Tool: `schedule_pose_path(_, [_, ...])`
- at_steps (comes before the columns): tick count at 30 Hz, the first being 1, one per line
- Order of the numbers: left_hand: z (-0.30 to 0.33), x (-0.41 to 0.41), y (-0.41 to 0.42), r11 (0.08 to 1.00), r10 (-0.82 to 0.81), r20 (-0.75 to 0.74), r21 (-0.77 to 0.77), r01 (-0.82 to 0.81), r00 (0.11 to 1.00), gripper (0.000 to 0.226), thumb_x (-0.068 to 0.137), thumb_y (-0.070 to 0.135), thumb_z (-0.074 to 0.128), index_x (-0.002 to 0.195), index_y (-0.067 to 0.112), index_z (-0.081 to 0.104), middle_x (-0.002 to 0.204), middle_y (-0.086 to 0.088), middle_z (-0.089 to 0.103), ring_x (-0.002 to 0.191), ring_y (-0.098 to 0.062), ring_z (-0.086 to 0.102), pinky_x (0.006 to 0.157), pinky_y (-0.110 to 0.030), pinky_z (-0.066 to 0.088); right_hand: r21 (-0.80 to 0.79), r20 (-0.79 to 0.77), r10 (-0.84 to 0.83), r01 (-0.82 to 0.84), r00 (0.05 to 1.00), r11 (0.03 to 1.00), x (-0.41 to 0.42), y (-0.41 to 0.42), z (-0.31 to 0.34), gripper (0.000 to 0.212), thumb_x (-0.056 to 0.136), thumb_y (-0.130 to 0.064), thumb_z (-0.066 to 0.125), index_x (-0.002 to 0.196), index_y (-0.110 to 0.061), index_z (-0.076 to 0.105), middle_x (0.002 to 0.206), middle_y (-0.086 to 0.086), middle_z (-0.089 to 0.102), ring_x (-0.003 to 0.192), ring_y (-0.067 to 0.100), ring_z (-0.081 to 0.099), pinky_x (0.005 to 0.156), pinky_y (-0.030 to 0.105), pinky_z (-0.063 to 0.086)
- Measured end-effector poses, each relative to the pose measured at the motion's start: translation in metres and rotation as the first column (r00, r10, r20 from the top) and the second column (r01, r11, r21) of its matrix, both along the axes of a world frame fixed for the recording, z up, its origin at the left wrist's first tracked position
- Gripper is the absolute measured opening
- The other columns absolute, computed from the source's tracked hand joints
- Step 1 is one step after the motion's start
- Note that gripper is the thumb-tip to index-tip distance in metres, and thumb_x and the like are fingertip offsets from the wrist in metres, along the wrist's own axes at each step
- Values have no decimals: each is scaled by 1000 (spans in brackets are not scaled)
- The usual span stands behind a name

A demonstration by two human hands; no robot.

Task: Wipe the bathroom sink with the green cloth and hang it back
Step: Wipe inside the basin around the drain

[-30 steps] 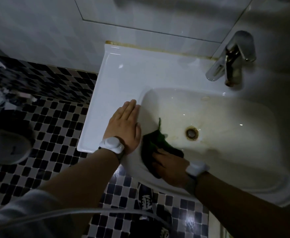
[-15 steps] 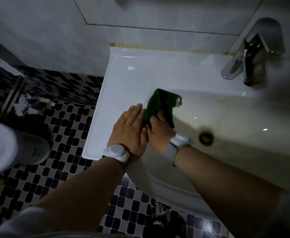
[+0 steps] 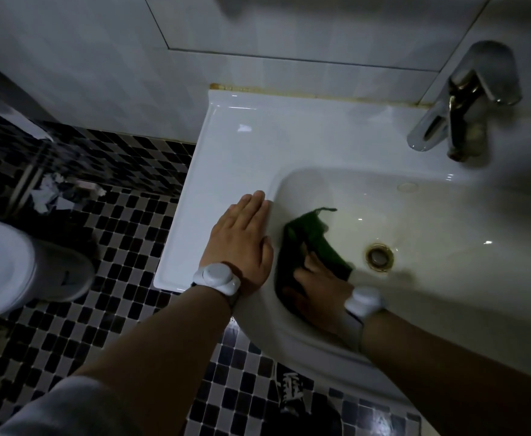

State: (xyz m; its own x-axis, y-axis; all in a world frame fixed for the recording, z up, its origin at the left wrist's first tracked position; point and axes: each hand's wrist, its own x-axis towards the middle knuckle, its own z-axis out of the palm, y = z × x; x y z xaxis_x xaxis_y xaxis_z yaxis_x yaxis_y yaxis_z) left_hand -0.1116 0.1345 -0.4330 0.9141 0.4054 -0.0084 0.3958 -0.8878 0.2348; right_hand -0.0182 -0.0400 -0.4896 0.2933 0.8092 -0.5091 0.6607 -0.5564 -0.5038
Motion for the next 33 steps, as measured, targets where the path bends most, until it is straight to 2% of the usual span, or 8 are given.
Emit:
schedule_pose_path(9, [-2, 1, -1, 1000, -9, -4, 17, 9, 1000, 68, 90, 37, 41, 154, 16, 29, 162, -1, 23, 151, -18, 17, 123, -36, 17, -100, 57, -176, 181, 983, 978, 23, 10, -21, 81, 84, -75, 27, 151, -30, 22, 162, 3, -10, 150, 30, -7, 120, 51, 14])
schedule_pose_path(12, [-2, 1, -1, 1000, 5, -4, 12, -5, 1000, 67, 90, 36, 41, 154, 18, 29, 162, -1, 23, 151, -18, 18, 123, -38, 18, -108, 4, -113, 113, 994, 988, 22, -40, -2, 75, 85, -75, 34, 145, -31, 40, 159, 6, 22, 144, 27, 24, 117, 34, 24])
schedule_pose_path(15, [-2, 1, -1, 1000, 15, -8, 12, -15, 1000, 68, 89, 35, 41, 154, 19, 29, 162, 0, 24, 150, -19, 19, 123, -37, 18, -252, -65, -106, 87, 992, 964, 40, -90, 26, 41, 89, -62, 47, 100, -29, 69, 105, -4, 66, 93, 14, 59, 79, 24, 44])
schedule_pose_path(19, [-2, 1, -2, 1000, 14, -4, 13, -14, 1000, 68, 89, 35, 42, 154, 19, 29, 162, 0, 24, 150, -18, 19, 123, -35, 15, -328, 47, -165, 171, 985, 929, 50, -110, 35, 60, 78, -76, 42, 64, -22, 62, 64, -4, 61, 63, 10, 59, 58, 27, 44])
schedule_pose_path(22, [-3, 1, -1, 1000, 17, 5, 17, -17, 1000, 68, 89, 34, 44, 153, 19, 30, 162, 0, 24, 150, -18, 20, 123, -36, 17, -284, 6, -158, 153, 987, 946, 29, -85, 40, 55, 85, -69, 42, 71, -21, 64, 73, -3, 64, 70, 14, 61, 62, 28, 43])
schedule_pose_path(26, [-3, 0, 0, 1000, 6, 3, 22, -6, 1000, 68, 88, 34, 44, 153, 17, 31, 162, -1, 25, 150, -18, 20, 122, -38, 20, -134, -54, -85, 77, 995, 988, -12, -10, 15, 77, 82, -74, 22, 130, -24, 56, 154, 16, 33, 141, 32, 31, 111, 39, 32])
schedule_pose_path(30, [-3, -1, 1, 1000, 1, -14, 29, -1, 1000, 68, 90, 35, 45, 154, 19, 29, 163, 1, 23, 151, -17, 17, 123, -36, 17, -26, -38, -228, 227, 973, 974, -33, 36, 6, 87, 78, -76, 14, 154, -32, 10, 163, 12, -5, 149, 36, -2, 117, 57, 14])
schedule_pose_path(33, [-3, -1, 0, 1000, -1, 1, 17, 1, 1000, 67, 90, 34, 45, 153, 18, 30, 162, 0, 24, 151, -17, 18, 123, -37, 19, -26, -25, -81, 80, 996, 996, -17, 0, -5, 88, 77, -78, 10, 145, -29, 38, 159, 12, 19, 147, 33, 15, 118, 44, 20])
